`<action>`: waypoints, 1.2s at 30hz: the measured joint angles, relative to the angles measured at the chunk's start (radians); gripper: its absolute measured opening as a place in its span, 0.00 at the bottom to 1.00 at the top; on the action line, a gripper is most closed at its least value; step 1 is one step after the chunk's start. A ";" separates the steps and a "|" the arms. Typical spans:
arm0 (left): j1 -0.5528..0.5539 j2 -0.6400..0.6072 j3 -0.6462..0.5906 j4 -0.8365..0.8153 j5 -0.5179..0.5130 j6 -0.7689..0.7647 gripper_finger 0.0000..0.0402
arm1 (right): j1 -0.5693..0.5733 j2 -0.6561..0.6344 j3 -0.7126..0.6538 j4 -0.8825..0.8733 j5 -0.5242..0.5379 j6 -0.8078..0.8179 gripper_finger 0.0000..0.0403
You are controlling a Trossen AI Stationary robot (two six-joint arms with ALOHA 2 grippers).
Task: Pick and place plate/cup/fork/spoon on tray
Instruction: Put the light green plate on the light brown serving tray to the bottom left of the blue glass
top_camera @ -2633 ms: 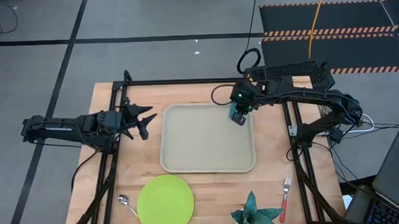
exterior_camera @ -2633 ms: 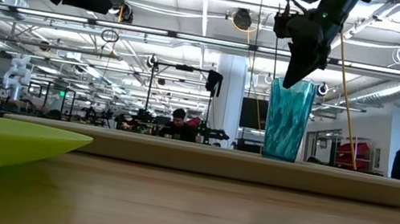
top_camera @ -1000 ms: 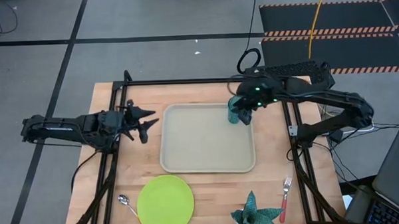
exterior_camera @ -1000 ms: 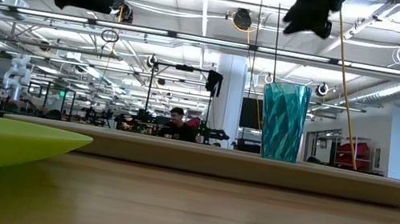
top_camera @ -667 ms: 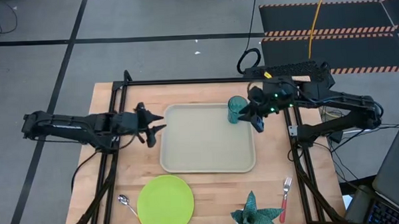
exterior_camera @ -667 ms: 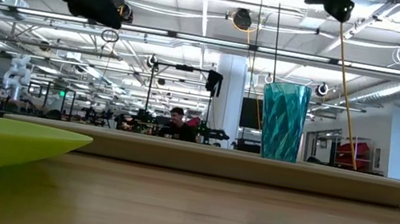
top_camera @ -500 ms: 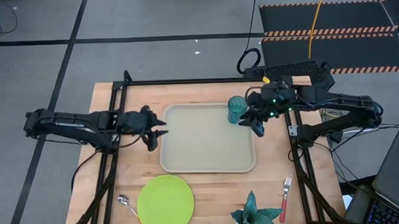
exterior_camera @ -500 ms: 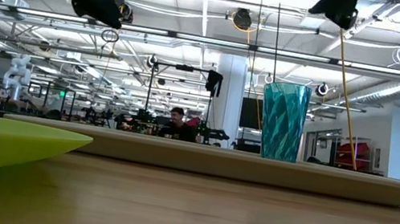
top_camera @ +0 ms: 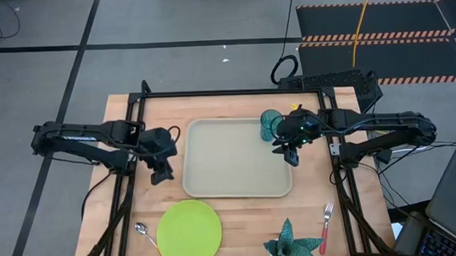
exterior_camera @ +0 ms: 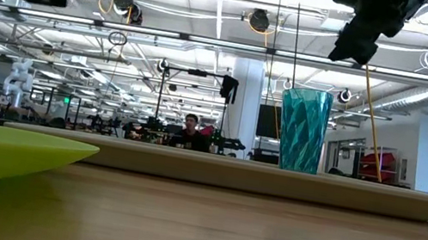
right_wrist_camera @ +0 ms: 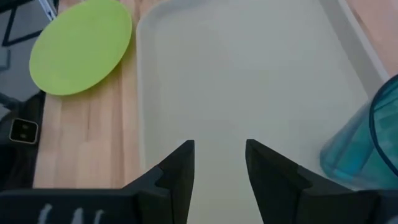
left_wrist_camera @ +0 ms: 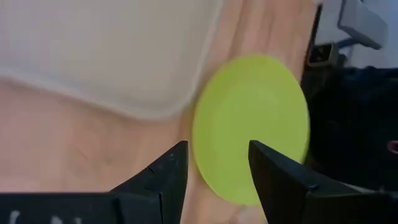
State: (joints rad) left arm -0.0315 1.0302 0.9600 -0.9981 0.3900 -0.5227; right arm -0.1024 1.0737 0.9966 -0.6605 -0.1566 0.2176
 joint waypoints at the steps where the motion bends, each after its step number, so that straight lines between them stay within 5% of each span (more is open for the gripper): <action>1: 0.000 0.000 -0.018 0.000 0.021 -0.025 0.42 | 0.000 0.000 -0.003 0.002 0.000 -0.010 0.34; 6: 0.000 0.000 -0.153 0.066 0.144 -0.121 0.42 | 0.000 -0.008 -0.004 -0.002 -0.001 -0.065 0.34; 13: -0.005 0.001 -0.360 0.363 0.325 -0.267 0.42 | 0.000 -0.055 -0.004 -0.001 0.000 -0.106 0.34; 36: -0.215 0.178 -0.485 0.619 0.168 -0.340 0.42 | -0.001 -0.132 -0.004 0.017 0.032 -0.068 0.34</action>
State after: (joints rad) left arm -0.2465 1.2083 0.4746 -0.3789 0.5577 -0.8628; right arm -0.1032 0.9421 0.9924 -0.6434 -0.1246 0.1497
